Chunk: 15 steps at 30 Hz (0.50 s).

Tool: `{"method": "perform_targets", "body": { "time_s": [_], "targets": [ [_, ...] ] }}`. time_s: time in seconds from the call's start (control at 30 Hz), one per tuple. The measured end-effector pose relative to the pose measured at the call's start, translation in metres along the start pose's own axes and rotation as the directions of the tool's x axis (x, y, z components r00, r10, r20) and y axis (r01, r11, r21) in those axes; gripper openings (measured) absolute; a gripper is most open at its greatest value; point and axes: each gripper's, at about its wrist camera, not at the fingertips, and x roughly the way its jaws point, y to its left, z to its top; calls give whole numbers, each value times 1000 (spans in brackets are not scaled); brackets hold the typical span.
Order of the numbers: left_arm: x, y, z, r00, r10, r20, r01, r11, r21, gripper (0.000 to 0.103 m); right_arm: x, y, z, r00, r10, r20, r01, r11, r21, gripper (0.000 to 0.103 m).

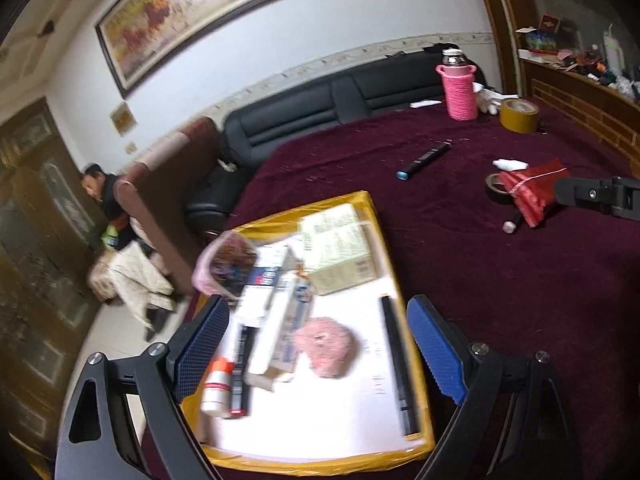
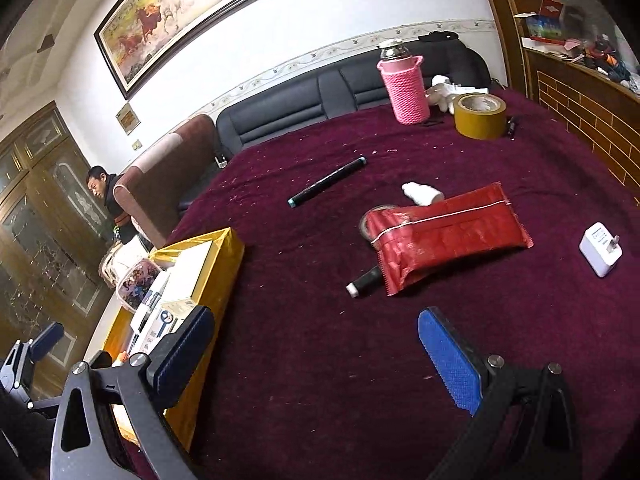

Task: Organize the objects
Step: 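Reach to the grey tape roll and grasp its rim with the left gripper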

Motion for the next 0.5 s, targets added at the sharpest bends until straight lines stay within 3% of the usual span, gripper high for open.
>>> {"method": "perform_targets", "body": {
  "time_s": [0.13,0.27,0.5],
  "targets": [
    [19,-12,10,988,-145,-51,143,989,-42,90,-6,-16,12,1000,-22,22,22,1000,3,103],
    [40,-29,26,956,-283,-77,274,956,-106,90,-17,-42,37,993,-96,67,95,995,15,103],
    [78,-75,52,914,-385,-132,369,920,-129,90,-12,-79,71,979,-167,113,161,985,67,103]
  ]
}}
